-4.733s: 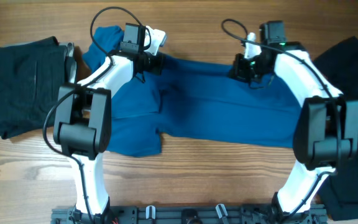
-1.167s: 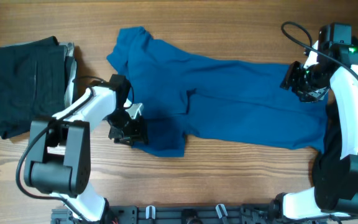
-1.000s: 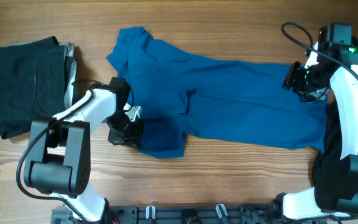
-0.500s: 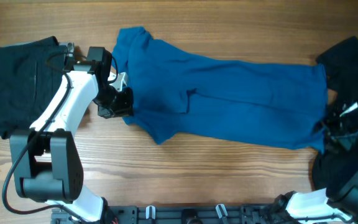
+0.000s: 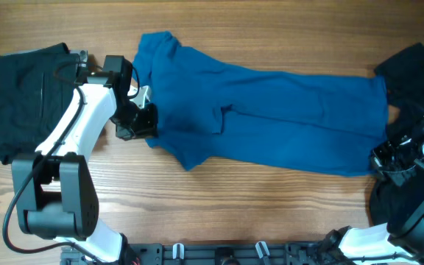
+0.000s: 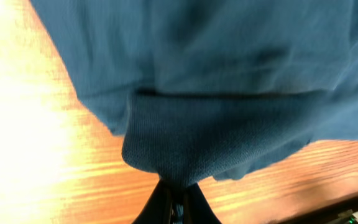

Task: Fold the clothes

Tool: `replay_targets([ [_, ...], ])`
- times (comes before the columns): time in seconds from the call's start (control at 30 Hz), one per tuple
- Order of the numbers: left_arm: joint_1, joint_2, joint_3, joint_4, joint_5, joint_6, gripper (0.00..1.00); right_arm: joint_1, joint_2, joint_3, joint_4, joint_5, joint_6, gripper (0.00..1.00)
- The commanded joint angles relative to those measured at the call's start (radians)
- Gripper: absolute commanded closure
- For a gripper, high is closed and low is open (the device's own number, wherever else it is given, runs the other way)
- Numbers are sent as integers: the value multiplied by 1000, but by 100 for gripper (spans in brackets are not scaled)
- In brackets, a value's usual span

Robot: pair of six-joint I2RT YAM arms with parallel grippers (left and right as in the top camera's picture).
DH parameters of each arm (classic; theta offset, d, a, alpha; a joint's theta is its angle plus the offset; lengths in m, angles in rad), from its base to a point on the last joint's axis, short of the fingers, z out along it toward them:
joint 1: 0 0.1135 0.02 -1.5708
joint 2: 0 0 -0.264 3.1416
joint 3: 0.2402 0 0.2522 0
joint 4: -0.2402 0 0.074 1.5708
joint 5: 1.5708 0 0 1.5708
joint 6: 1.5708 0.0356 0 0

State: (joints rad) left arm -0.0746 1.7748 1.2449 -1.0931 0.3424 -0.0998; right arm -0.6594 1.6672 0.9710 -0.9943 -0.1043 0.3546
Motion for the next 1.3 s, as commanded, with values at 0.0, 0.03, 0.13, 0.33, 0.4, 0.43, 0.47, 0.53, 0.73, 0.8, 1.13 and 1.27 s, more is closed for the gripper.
replay_targets([
  [0.0,1,-34,46,-73,-2,-21,96,-2,-5,94,-135,-27,-45,96],
  [0.03,1,-47,71,-103,-3,-21,96,-2,-7,137,-197,-27,-63,96],
  [0.13,1,-69,195,-106,-3,-21,96,-2,-10,241,-222,-35,-63,96],
  [0.33,-2,-41,217,154,-22,-35,96,16,-6,251,5,-182,-56,96],
  [0.4,-3,-13,217,241,-21,-35,96,41,0,251,66,-182,-27,96],
  [0.43,-7,0,217,282,-21,-35,96,57,3,251,104,-181,-11,96],
  [0.47,-18,23,217,340,-21,-28,96,68,8,251,137,-179,11,96],
  [0.53,-32,47,217,407,-22,-13,96,69,18,251,166,-169,49,96],
  [0.73,-43,104,217,624,-47,-10,96,69,46,251,212,-126,68,96],
  [0.8,-48,121,217,661,-47,-10,96,69,46,251,230,-121,75,96],
  [1.13,-55,194,217,725,-128,-13,34,77,116,251,367,-132,87,51],
  [1.27,-39,188,218,646,-142,-13,17,77,126,252,375,-132,-140,32],
])
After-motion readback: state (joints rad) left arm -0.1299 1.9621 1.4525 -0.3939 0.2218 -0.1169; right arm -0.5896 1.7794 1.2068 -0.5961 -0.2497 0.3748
